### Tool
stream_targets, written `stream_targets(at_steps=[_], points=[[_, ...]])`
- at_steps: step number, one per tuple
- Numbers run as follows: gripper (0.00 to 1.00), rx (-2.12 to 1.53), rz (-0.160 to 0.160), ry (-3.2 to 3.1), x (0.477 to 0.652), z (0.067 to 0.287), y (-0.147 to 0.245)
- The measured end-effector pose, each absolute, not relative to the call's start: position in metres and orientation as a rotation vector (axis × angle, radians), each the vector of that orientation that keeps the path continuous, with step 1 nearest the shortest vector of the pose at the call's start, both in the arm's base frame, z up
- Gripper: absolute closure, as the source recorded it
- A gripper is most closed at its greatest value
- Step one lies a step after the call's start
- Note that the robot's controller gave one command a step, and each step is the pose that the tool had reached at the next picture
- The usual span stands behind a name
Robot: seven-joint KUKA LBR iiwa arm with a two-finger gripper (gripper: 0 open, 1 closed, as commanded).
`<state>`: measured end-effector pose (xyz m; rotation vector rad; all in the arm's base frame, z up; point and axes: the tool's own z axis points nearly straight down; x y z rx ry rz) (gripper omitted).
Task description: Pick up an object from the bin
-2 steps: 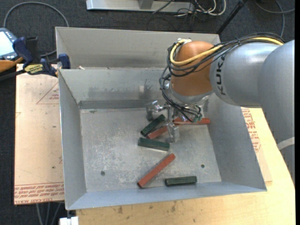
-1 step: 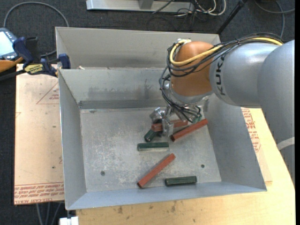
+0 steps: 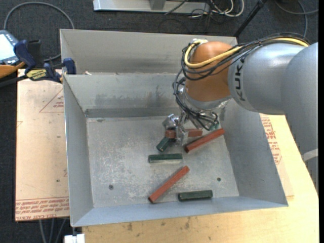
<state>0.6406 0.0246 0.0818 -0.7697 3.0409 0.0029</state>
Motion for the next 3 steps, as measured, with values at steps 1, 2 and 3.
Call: stream_targets(at_steps=[1,2,3], points=[[1.00,-0.768,0.001,3.039,0.642,0.118,0.026],[1.00,-0.763,-0.003,3.035,0.645,0.196,0.026],[1.00,-0.762,0.001,3.043,0.646,0.196,0.027]])
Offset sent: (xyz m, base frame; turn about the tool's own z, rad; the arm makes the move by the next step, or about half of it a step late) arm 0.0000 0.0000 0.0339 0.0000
